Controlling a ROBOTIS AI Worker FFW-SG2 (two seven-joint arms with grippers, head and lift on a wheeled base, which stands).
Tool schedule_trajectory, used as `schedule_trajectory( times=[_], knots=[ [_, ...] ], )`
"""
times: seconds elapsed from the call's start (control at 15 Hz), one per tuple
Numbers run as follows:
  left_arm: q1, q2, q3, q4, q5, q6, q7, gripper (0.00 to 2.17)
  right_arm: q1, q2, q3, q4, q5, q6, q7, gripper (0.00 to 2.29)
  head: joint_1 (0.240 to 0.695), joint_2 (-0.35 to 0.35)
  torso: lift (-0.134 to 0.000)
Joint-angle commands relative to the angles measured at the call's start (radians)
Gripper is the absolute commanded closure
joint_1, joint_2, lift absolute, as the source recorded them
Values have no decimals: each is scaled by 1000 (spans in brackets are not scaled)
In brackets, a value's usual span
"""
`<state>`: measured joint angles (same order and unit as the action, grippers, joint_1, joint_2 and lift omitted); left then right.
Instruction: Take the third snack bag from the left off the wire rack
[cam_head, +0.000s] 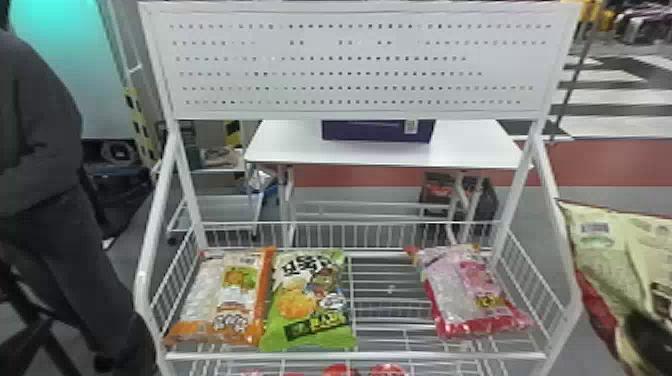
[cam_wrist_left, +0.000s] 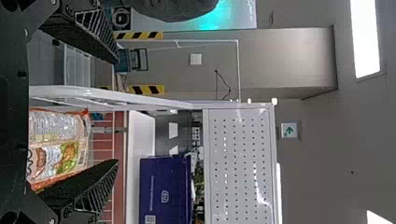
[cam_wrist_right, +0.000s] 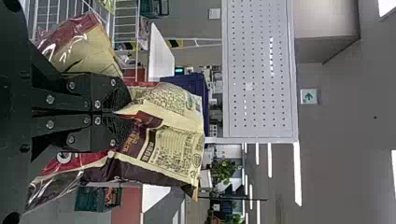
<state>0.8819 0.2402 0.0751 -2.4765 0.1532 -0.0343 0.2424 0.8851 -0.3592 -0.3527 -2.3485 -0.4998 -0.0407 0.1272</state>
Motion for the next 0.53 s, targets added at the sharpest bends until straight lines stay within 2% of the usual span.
schedule_trajectory(
  times=[0.0, 0.47],
  knots=[
    [0, 1, 0, -2, 0, 0, 0, 137, 0, -1, 0, 3, 1, 0, 0, 2240, 499, 0, 0],
    [-3, -1, 0, -4, 0, 3, 0, 137, -3, -3, 1, 8, 1, 0, 6, 2240, 499, 0, 0]
  ],
)
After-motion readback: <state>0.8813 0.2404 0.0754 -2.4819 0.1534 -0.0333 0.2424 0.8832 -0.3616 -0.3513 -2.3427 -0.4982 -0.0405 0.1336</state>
